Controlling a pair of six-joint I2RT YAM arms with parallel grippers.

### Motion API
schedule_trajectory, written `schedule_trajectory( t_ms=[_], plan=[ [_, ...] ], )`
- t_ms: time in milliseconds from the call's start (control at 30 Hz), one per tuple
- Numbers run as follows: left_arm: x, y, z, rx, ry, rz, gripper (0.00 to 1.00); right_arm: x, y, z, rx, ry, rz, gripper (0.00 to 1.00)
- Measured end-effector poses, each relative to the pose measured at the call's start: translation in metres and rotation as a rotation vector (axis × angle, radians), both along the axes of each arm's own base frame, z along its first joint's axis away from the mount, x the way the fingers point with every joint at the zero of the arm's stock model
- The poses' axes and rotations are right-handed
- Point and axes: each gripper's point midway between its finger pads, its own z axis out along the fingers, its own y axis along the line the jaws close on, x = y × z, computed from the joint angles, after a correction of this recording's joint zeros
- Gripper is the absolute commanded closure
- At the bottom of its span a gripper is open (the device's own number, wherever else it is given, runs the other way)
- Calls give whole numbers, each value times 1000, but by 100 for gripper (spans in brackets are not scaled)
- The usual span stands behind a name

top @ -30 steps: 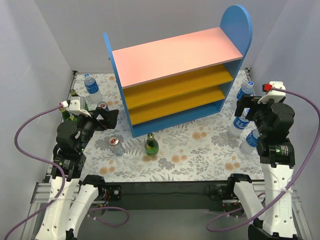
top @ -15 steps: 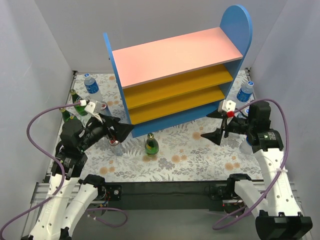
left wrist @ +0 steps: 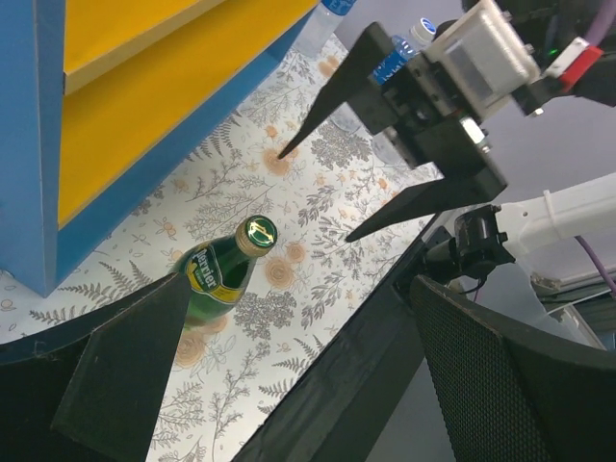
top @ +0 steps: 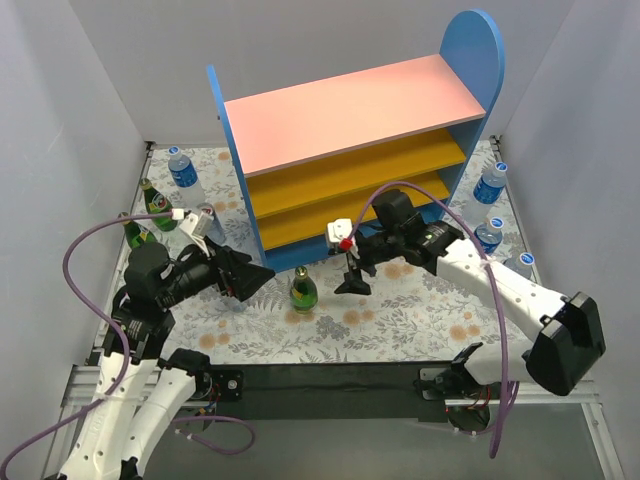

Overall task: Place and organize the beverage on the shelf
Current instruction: Pick up the drink from the center of the board.

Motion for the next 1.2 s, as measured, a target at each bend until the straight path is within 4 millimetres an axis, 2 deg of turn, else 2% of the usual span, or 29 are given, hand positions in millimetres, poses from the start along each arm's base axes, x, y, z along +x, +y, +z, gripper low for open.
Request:
schedule_trajectory(
  t_ms=[133,267,400,567,667,733,967,1200],
  plan=[
    [-1,2,0,-10,20,21,2,4,27,-9,1,-3,16,2],
    [6,0,-18,-2,137,40,7,7,31,-14,4,-9,2,2],
    [15,-4,-47,26,278,52,10,-4,16,-27,0,12,-3,2],
    [11,-22,-66,80,370,36,14,-11,-8,-41,-1,70,-22,2],
    [1,-38,-72,132,399,18,24,-5,-17,-38,18,77,-46,2],
    [-1,-44,-75,165,411,39,27,-2,-23,-34,38,72,-58,1],
    [4,-53,-92,307,423,172,29,1,-41,-31,75,64,-93,2],
    [16,-83,-97,460,373,235,29,-4,-43,-30,92,64,-77,2]
  ],
)
